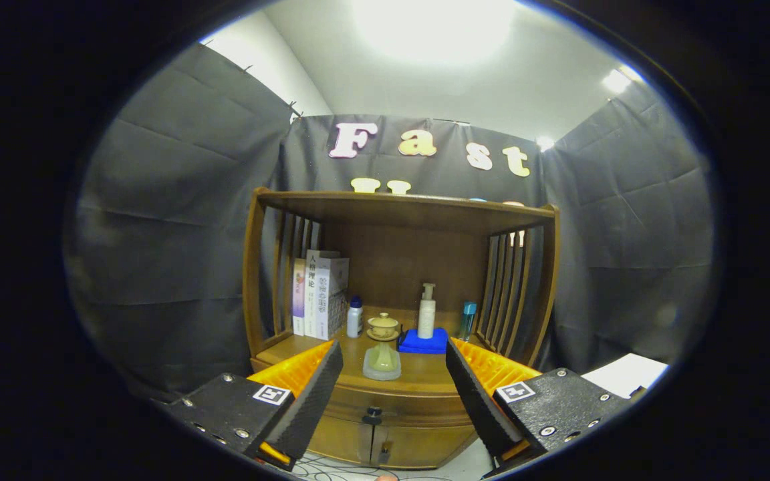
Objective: Pull open the drawer, take out the items inside it, and place them on the countertop above the cabinet.
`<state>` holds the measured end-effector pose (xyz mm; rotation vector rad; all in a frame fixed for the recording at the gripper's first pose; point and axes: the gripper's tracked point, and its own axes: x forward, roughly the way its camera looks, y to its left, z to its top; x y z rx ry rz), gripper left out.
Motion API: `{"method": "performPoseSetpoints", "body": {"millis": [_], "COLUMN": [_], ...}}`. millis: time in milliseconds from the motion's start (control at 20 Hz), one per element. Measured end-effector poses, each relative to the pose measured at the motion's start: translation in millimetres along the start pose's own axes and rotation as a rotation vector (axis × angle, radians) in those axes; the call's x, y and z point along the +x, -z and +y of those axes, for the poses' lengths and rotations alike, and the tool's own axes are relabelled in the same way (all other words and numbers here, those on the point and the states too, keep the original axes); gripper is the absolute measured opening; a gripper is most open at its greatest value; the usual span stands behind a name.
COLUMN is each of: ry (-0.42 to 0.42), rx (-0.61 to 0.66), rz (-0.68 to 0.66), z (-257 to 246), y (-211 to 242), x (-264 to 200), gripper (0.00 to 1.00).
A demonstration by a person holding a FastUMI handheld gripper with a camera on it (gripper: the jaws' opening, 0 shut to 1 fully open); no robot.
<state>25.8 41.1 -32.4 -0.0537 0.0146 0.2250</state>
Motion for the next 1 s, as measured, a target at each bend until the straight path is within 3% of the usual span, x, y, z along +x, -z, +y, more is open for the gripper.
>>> {"method": "performPoseSetpoints", "body": {"millis": [250, 400, 500, 750, 1000], "ry": [0.052, 0.034, 0.066, 0.037, 0.092], "rx": [-0.046, -0.054, -0.023, 0.081, 0.012], "rz": [-0.017, -0.043, -0.044, -0.068, -0.065], "z": [-5.9, 0.4, -8.7, -12.6, -35.7], "y": [-23.1, -32.1, -34.9, -41.7, -38.1], "x": [-27.7, -33.6, -39.0, -40.9, -36.1], "gripper": [0.95, 0.95, 0.95, 0.95, 0.95]}}
